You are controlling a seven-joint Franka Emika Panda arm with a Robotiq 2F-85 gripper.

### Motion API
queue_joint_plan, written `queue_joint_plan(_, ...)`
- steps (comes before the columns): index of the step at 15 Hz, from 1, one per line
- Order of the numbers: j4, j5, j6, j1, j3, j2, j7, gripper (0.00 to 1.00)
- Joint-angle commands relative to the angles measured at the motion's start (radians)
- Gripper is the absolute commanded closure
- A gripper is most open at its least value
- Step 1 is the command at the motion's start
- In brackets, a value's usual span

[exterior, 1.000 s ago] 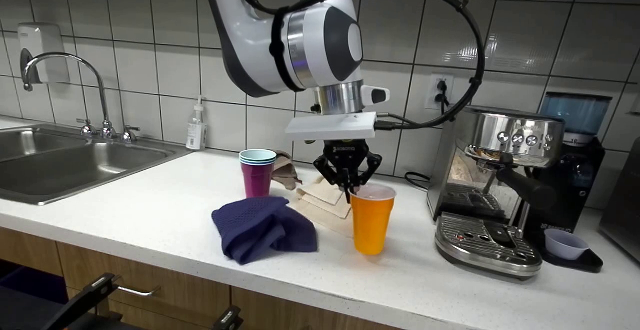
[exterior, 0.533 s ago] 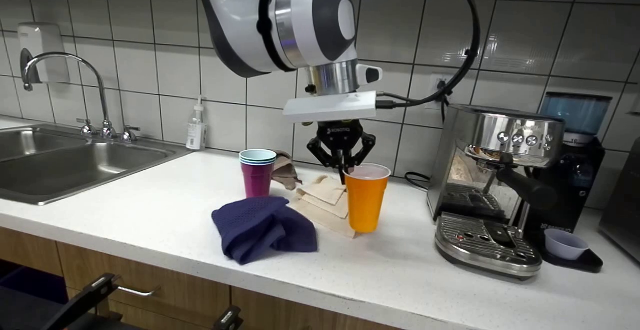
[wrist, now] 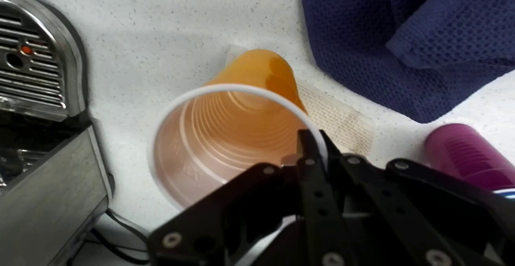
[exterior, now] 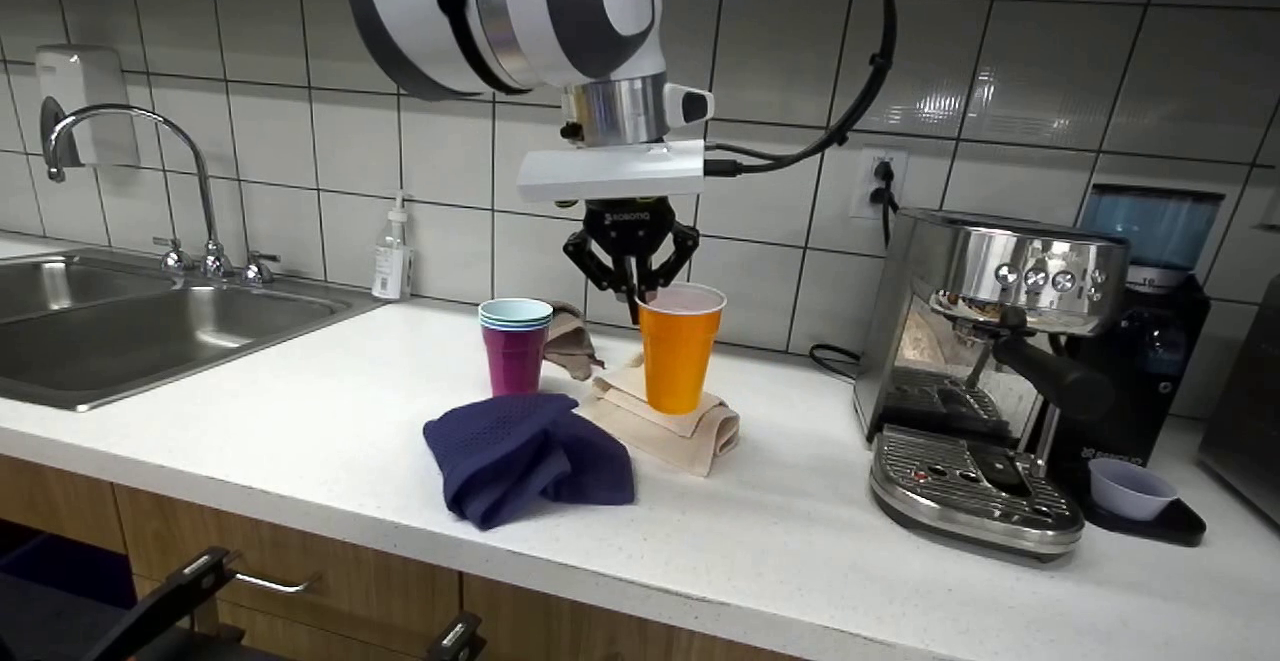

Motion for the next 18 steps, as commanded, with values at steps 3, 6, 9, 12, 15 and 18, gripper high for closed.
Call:
queue_joint_plan(3, -0.038, 0.116, -0.007, 0.053, 0.008, -0.097, -0.116, 0.99)
queue_joint_plan(6, -0.034, 0.154, -0.005, 0.090, 0.010, -0.112, -0.147, 0.99)
queue_joint_plan(9, -0.029, 0.157, 0.006, 0.118, 0.019, -0.116, -0.150, 0.99)
queue_joint_plan(12, -0.026, 0.162, 0.012, 0.144, 0.028, -0.121, -0.151, 0.99)
queue_joint_plan(15, -0.020, 0.184, 0.012, 0.174, 0.029, -0.133, -0.157, 0.99)
queue_joint_plan(18, -0.013, 0.216, 0.006, 0.207, 0.029, -0.150, -0.166, 0.99)
